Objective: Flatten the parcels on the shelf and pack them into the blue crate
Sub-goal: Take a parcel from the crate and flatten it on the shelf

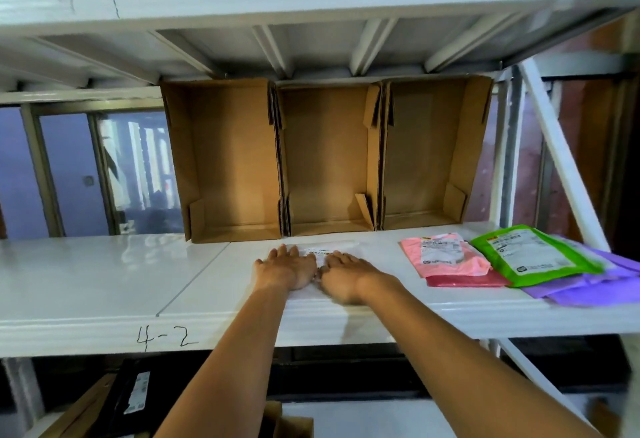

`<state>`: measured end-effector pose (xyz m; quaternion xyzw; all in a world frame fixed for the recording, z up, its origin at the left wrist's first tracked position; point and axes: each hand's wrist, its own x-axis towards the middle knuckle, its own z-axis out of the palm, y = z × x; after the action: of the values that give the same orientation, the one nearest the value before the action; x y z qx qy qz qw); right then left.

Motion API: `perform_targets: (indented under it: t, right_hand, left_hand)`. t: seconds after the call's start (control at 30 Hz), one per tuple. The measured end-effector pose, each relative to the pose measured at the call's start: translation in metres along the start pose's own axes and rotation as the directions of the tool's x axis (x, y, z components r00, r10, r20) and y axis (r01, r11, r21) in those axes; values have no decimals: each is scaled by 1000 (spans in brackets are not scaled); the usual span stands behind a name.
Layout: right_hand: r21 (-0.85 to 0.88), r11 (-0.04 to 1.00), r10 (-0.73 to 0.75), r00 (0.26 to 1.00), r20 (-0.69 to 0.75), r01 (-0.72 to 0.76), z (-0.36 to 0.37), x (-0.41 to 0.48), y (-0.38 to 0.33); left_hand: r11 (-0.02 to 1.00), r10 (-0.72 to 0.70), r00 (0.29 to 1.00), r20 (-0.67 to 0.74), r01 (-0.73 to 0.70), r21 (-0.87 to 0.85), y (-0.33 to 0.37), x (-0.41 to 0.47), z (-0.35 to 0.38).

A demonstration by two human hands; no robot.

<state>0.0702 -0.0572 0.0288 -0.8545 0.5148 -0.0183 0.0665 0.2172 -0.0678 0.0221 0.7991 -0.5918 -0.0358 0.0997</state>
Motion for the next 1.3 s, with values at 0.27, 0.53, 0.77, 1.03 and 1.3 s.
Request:
perform_targets:
  t: [0.27,0.53,0.77,1.03,1.3]
  right_hand:
    - [24,999,-41,995,-94,43,10,-47,-10]
    - [44,999,-24,998,-53,26,7,-46,-10]
    - [76,996,-44,998,-49,48,4,-63,-6]
    - [49,998,-41,997,-58,44,12,-67,6]
    - [26,999,-36,997,-71,38,0,-78,-2]
  left_hand:
    - [996,71,992,-101,-66,56,6,-17,-7]
    - [985,169,984,53,-168,-26,-9,-67,-14]
    - [986,161,984,75,-163,16,-42,-85,-9]
    - [988,150,988,28,-151,43,-53,-101,-7]
    - [949,304,946,-111,-291,121,-57,-111,3]
